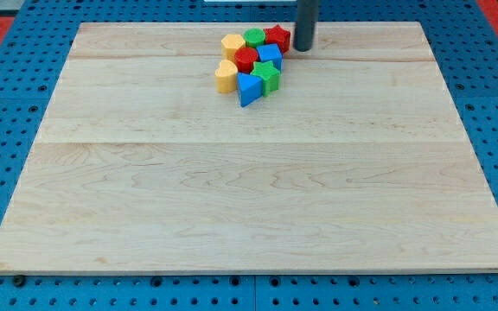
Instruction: Place the blue triangle to the center of the board
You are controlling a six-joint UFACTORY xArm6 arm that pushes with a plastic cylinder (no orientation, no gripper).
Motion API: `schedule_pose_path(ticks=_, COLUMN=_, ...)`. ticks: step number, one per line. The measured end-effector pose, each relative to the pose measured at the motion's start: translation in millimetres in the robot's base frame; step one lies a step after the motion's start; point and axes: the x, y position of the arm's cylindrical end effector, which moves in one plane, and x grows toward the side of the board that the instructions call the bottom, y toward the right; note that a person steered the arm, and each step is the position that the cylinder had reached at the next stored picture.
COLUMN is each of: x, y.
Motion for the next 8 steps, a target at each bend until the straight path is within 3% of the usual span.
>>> schedule_pose_path(ticks=2, x=12.4, y=-40.9)
schedule_pose_path(ticks=4, x=3.0, y=62.8)
schedule_pose_path(ticks=5, x=37.1, y=52.6)
schedule_pose_path(ticks=8, x=58.8, y=-89.7)
